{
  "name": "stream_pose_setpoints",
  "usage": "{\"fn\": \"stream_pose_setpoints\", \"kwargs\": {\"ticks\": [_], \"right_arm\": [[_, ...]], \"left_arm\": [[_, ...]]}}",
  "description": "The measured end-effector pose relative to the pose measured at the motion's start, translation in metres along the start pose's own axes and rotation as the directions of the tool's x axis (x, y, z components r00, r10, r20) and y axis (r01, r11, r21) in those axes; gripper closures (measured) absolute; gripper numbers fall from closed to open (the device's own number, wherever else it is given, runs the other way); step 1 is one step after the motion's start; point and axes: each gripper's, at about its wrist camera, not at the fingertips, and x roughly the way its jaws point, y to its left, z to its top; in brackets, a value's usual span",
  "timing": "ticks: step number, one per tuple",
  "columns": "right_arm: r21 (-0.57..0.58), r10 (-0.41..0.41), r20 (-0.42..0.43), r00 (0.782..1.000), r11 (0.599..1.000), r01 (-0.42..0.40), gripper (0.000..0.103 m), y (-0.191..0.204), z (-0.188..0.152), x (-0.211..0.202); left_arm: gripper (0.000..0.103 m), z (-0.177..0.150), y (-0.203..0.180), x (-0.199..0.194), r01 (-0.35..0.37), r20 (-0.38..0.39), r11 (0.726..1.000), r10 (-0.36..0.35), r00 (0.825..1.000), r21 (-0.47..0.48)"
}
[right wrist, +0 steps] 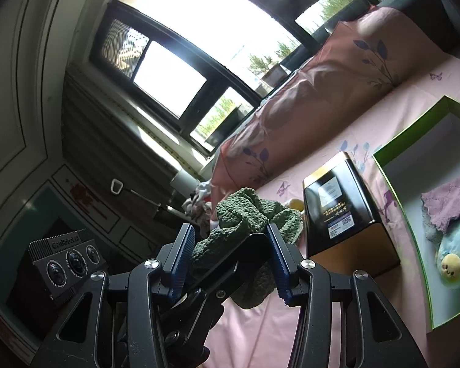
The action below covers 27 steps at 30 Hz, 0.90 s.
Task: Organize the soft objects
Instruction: 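Carry the green sock over the green box with the right tool, then lower the green sock into the box and open the right tool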
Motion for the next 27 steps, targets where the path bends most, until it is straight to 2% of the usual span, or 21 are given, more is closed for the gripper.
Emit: {"fn": "stream_pose_setpoints", "kwargs": {"ticks": [8, 11, 14, 18, 20, 25, 27], "right_arm": [[0.164, -0.079, 0.134, 0.988, 0.985, 0.057, 0.052, -0.063, 0.014, -0.044], [0.253, -0.077, 0.167, 0.983, 0.967, 0.033, 0.052, -0.088, 0.015, -0.054], [0.306, -0.110, 0.212, 0.971, 0.951, 0.041, 0.052, -0.103, 0.015, -0.067], [0.346, -0.183, 0.270, 0.945, 0.935, 0.082, 0.052, -0.119, 0.015, -0.081], [0.382, -0.199, 0.275, 0.941, 0.920, 0.083, 0.052, -0.128, 0.014, -0.082], [0.436, -0.232, 0.294, 0.927, 0.896, 0.086, 0.052, -0.139, 0.011, -0.085], [0.445, -0.256, 0.305, 0.918, 0.890, 0.100, 0.052, -0.140, 0.010, -0.091]], "left_arm": [[0.068, 0.007, -0.057, 0.068, 0.062, -0.120, 0.991, -0.047, 0.992, 0.122], [0.068, 0.006, -0.069, 0.090, 0.084, -0.151, 0.986, -0.063, 0.987, 0.141], [0.068, 0.005, -0.079, 0.110, 0.105, -0.182, 0.986, -0.080, 0.980, 0.131], [0.061, 0.004, -0.088, 0.133, 0.111, -0.227, 0.988, -0.084, 0.970, 0.111], [0.056, 0.003, -0.090, 0.142, 0.117, -0.245, 0.988, -0.091, 0.965, 0.096], [0.053, -0.001, -0.095, 0.159, 0.097, -0.292, 0.994, -0.079, 0.953, 0.048], [0.050, -0.003, -0.095, 0.158, 0.120, -0.296, 0.993, -0.107, 0.949, 0.024]]}}
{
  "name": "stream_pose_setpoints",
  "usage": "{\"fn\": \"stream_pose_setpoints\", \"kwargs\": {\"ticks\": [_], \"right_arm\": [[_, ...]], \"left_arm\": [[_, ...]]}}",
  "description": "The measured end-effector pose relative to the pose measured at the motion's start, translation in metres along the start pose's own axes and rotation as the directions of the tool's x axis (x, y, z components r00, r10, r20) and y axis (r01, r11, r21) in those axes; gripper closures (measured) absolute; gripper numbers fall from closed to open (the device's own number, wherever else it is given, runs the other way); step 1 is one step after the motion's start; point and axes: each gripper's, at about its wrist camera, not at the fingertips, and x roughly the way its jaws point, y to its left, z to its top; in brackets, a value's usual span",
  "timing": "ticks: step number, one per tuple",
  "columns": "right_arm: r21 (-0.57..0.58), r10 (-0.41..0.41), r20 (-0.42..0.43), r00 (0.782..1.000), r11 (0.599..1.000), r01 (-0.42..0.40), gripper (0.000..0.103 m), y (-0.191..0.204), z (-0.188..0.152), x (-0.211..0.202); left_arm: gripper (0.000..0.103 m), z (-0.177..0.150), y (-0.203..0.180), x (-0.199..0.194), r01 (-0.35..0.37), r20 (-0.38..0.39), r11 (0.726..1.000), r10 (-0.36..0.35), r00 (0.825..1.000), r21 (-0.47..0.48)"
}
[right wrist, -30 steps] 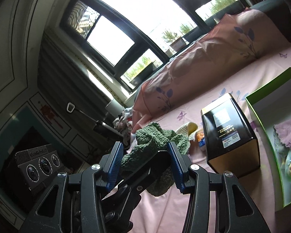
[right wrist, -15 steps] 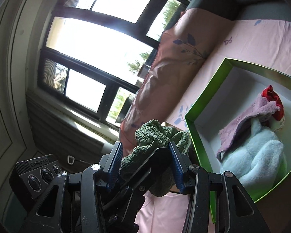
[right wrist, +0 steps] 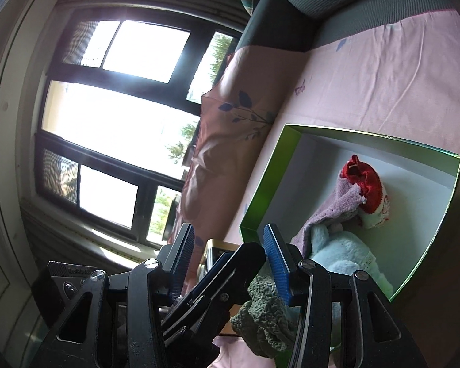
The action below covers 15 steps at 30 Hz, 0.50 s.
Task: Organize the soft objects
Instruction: 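Lower the green sock into the box and open the right tool, then move the right tool back to the yellow-white towel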
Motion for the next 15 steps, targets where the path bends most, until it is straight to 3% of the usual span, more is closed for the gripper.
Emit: {"fn": "stream_pose_setpoints", "kwargs": {"ticks": [3, 6, 9, 11, 15], "right_arm": [[-0.011, -0.067, 0.054, 0.996, 0.998, 0.068, 0.052, 0.002, 0.002, -0.008], [-0.009, -0.145, 0.098, 0.985, 0.989, 0.147, 0.053, 0.000, 0.004, -0.015], [-0.004, -0.167, 0.121, 0.978, 0.986, 0.169, 0.052, -0.001, 0.006, -0.018], [-0.005, -0.162, 0.137, 0.977, 0.986, 0.165, 0.040, 0.000, 0.006, -0.022], [-0.048, -0.172, 0.161, 0.972, 0.982, 0.182, 0.035, 0.011, 0.003, -0.024]], "left_arm": [[0.034, -0.002, 0.002, -0.005, -0.003, 0.006, 1.000, 0.003, 1.000, -0.013], [0.028, -0.003, 0.008, -0.020, 0.016, 0.042, 0.999, -0.015, 0.999, -0.034], [0.021, -0.005, 0.016, -0.040, 0.030, 0.082, 0.998, -0.026, 0.996, -0.054], [0.018, -0.008, 0.021, -0.054, 0.013, 0.103, 0.999, -0.008, 0.995, -0.050], [0.013, -0.022, 0.039, -0.083, -0.042, 0.153, 0.998, 0.047, 0.987, -0.036]]}}
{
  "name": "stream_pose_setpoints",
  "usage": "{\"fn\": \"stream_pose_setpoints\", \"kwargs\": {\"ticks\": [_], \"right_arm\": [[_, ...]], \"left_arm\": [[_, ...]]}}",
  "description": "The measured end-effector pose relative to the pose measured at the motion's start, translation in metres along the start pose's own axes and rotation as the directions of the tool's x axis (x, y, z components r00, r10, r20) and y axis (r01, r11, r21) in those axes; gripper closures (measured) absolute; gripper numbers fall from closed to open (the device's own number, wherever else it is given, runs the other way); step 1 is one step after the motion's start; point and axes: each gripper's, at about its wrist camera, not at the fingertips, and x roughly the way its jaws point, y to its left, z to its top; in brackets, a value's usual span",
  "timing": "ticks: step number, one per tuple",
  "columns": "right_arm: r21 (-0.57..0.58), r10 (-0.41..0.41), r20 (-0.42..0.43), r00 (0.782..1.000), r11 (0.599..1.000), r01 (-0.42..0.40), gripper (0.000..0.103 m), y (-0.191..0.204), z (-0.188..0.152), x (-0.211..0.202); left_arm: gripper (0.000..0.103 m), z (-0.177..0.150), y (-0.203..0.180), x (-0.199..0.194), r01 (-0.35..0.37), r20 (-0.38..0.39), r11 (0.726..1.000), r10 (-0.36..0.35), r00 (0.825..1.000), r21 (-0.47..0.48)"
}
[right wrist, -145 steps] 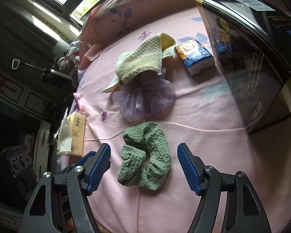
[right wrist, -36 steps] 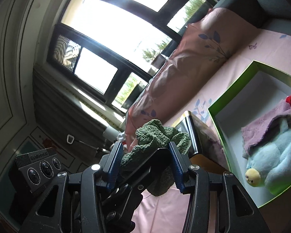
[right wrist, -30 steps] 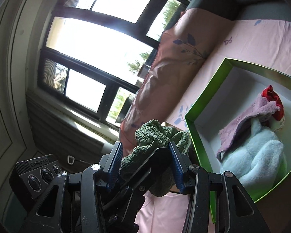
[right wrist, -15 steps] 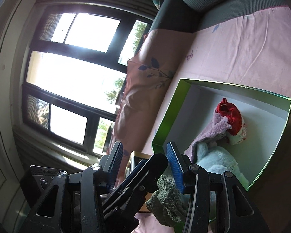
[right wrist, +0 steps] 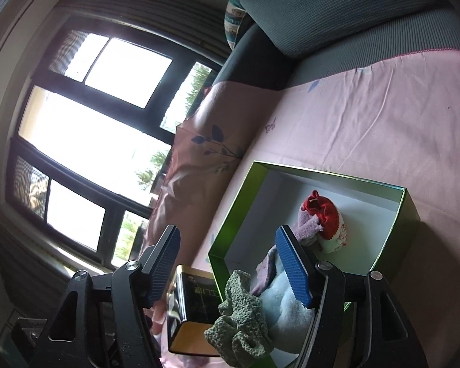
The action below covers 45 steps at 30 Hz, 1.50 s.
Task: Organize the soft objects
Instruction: 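Move the right tool back to the yellow-white towel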
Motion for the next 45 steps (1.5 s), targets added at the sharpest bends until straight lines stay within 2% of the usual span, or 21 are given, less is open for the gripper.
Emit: {"fn": "stream_pose_setpoints", "kwargs": {"ticks": [2, 6, 8, 10, 13, 15, 18, 21, 24, 27, 28, 32, 34, 35, 37, 38, 40, 43, 45], "right_arm": [[-0.032, -0.013, 0.017, 1.000, 0.999, 0.013, 0.026, 0.007, -0.002, -0.001], [-0.114, -0.032, 0.037, 0.999, 0.993, 0.036, 0.025, 0.027, -0.009, -0.001], [-0.164, -0.055, 0.046, 0.997, 0.984, 0.062, 0.015, 0.038, -0.014, 0.001], [-0.217, -0.076, 0.056, 0.996, 0.972, 0.086, 0.015, 0.048, -0.020, 0.003], [-0.264, -0.090, 0.054, 0.995, 0.959, 0.101, 0.015, 0.061, -0.028, 0.008], [-0.294, -0.103, 0.047, 0.994, 0.949, 0.112, 0.015, 0.068, -0.034, 0.012], [-0.348, -0.134, 0.046, 0.990, 0.927, 0.142, 0.014, 0.080, -0.046, 0.018], [-0.399, -0.139, 0.020, 0.990, 0.907, 0.136, 0.014, 0.091, -0.060, 0.026], [-0.457, -0.140, -0.009, 0.990, 0.881, 0.120, 0.014, 0.106, -0.076, 0.033], [-0.505, -0.107, -0.044, 0.993, 0.860, 0.071, 0.014, 0.124, -0.095, 0.034], [-0.523, -0.092, -0.057, 0.994, 0.851, 0.048, 0.014, 0.132, -0.102, 0.033], [-0.598, -0.038, -0.136, 0.990, 0.800, -0.051, 0.014, 0.167, -0.137, 0.034], [-0.607, -0.050, -0.207, 0.977, 0.790, -0.088, 0.014, 0.183, -0.160, 0.046], [-0.610, -0.054, -0.255, 0.965, 0.784, -0.118, 0.014, 0.190, -0.172, 0.055], [-0.625, -0.073, -0.365, 0.928, 0.758, -0.186, 0.014, 0.204, -0.200, 0.077], [-0.634, -0.109, -0.402, 0.909, 0.749, -0.191, 0.014, 0.210, -0.213, 0.090], [-0.668, -0.186, -0.427, 0.885, 0.724, -0.169, 0.014, 0.221, -0.237, 0.116], [-0.746, -0.269, -0.416, 0.869, 0.647, -0.157, 0.014, 0.234, -0.266, 0.157], [-0.764, -0.322, -0.424, 0.846, 0.629, -0.144, 0.014, 0.237, -0.278, 0.189]], "left_arm": [[0.013, -0.007, 0.014, -0.014, -0.048, 0.013, 0.999, 0.048, 0.999, -0.004], [0.013, -0.023, 0.050, -0.042, -0.153, 0.011, 0.987, 0.153, 0.988, -0.051], [0.013, -0.033, 0.073, -0.056, -0.203, 0.001, 0.975, 0.204, 0.979, -0.086], [0.013, -0.045, 0.097, -0.071, -0.271, -0.008, 0.953, 0.273, 0.962, -0.135], [0.013, -0.064, 0.135, -0.091, -0.385, -0.033, 0.899, 0.387, 0.921, -0.207], [0.013, -0.078, 0.160, -0.103, -0.438, -0.058, 0.857, 0.439, 0.896, -0.271], [0.012, -0.099, 0.195, -0.115, -0.478, -0.072, 0.801, 0.487, 0.870, -0.359], [0.013, -0.118, 0.223, -0.121, -0.522, -0.082, 0.728, 0.547, 0.833, -0.444], [0.013, -0.128, 0.249, -0.122, -0.558, -0.163, 0.654, 0.563, 0.810, -0.511], [0.013, -0.133, 0.260, -0.133, -0.526, -0.137, 0.644, 0.553, 0.822, -0.555], [0.013, -0.135, 0.264, -0.135, -0.530, -0.144, 0.638, 0.555, 0.820, -0.559], [0.013, -0.142, 0.274, -0.139, -0.592, -0.198, 0.596, 0.594, 0.780, -0.543], [0.013, -0.145, 0.278, -0.143, -0.608, -0.210, 0.568, 0.611, 0.763, -0.555], [0.013, -0.146, 0.280, -0.146, -0.607, -0.211, 0.556, 0.614, 0.760, -0.568], [0.013, -0.147, 0.283, -0.147, -0.596, -0.211, 0.556, 0.604, 0.768, -0.579], [0.013, -0.147, 0.284, -0.148, -0.594, -0.214, 0.559, 0.599, 0.772, -0.578], [0.013, -0.147, 0.285, -0.149, -0.603, -0.221, 0.552, 0.605, 0.765, -0.576], [0.013, -0.148, 0.288, -0.154, -0.618, -0.224, 0.536, 0.623, 0.749, -0.576], [0.013, -0.150, 0.292, -0.158, -0.612, -0.224, 0.527, 0.621, 0.751, -0.590]]}}
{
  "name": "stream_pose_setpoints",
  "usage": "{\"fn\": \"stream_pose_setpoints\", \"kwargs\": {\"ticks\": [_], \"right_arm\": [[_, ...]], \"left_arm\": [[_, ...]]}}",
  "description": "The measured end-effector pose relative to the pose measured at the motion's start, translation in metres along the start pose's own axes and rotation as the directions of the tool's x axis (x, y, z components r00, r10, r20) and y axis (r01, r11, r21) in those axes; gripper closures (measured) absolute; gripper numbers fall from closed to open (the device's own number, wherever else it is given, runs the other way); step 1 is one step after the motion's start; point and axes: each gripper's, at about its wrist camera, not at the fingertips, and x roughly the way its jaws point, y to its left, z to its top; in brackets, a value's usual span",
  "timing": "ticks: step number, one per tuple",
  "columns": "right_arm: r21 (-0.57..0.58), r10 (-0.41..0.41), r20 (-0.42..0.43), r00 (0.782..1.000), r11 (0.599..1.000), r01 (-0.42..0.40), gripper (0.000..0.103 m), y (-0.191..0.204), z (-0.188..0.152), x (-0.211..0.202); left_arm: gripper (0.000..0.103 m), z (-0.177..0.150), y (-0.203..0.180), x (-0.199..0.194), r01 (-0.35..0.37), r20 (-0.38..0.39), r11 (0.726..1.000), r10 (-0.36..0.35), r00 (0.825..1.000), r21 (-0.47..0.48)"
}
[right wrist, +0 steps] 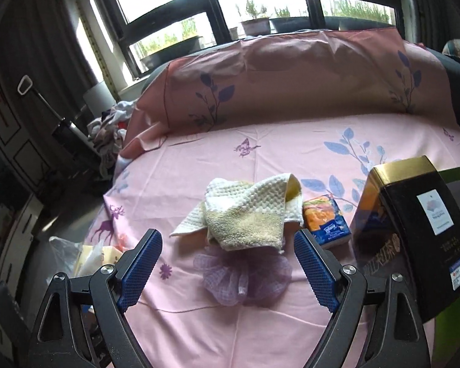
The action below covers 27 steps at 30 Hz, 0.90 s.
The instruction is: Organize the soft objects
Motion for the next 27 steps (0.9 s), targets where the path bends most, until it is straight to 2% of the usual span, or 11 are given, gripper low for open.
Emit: {"fn": "stream_pose_setpoints", "kwargs": {"ticks": [4, 7, 9, 10, 11, 13, 14, 16, 20, 23, 27], "right_arm": [[-0.002, -0.065, -0.103, 0.993, 0.998, 0.065, 0.014, 0.006, 0.019, 0.062], [-0.070, -0.171, -0.176, 0.969, 0.985, 0.161, 0.015, 0.013, 0.022, 0.103], [-0.085, -0.193, -0.202, 0.960, 0.980, 0.180, 0.018, 0.014, 0.022, 0.122], [-0.095, -0.218, -0.195, 0.956, 0.975, 0.203, 0.033, 0.014, 0.022, 0.129], [-0.107, -0.252, -0.190, 0.949, 0.966, 0.235, 0.056, 0.014, 0.021, 0.134], [-0.112, -0.270, -0.185, 0.945, 0.961, 0.252, 0.080, 0.012, 0.021, 0.139], [-0.108, -0.245, -0.187, 0.951, 0.968, 0.228, 0.085, 0.012, 0.023, 0.139], [-0.098, -0.205, -0.144, 0.968, 0.977, 0.192, 0.087, 0.011, 0.030, 0.129], [-0.061, -0.124, 0.004, 0.992, 0.990, 0.124, 0.087, 0.010, 0.048, 0.076], [-0.072, -0.089, 0.068, 0.994, 0.993, 0.094, 0.087, 0.013, 0.055, 0.033], [-0.083, -0.019, 0.176, 0.984, 0.996, 0.034, 0.087, 0.015, 0.056, -0.029]], "left_arm": [[0.013, 0.003, 0.009, 0.004, 0.033, -0.033, 0.999, -0.034, 0.999, -0.032], [0.013, 0.005, 0.010, 0.007, 0.038, -0.050, 0.998, -0.041, 0.998, -0.045], [0.013, 0.005, 0.009, 0.007, 0.052, -0.056, 0.998, -0.054, 0.997, -0.040], [0.013, 0.005, 0.008, 0.007, 0.060, -0.058, 0.998, -0.062, 0.996, -0.033], [0.013, 0.005, 0.007, 0.007, 0.064, -0.059, 0.998, -0.066, 0.996, -0.027], [0.013, 0.004, 0.005, 0.007, 0.069, -0.060, 0.997, -0.070, 0.996, -0.018], [0.013, 0.004, 0.004, 0.007, 0.071, -0.062, 0.997, -0.072, 0.995, -0.014], [0.013, 0.003, 0.004, 0.007, 0.077, -0.066, 0.997, -0.078, 0.995, -0.013], [0.013, 0.003, 0.005, 0.008, 0.076, -0.074, 0.997, -0.077, 0.994, -0.013], [0.013, 0.003, 0.007, 0.009, 0.061, -0.077, 0.998, -0.062, 0.995, -0.016], [0.013, 0.003, 0.008, 0.008, 0.062, -0.075, 0.998, -0.063, 0.995, -0.020]]}}
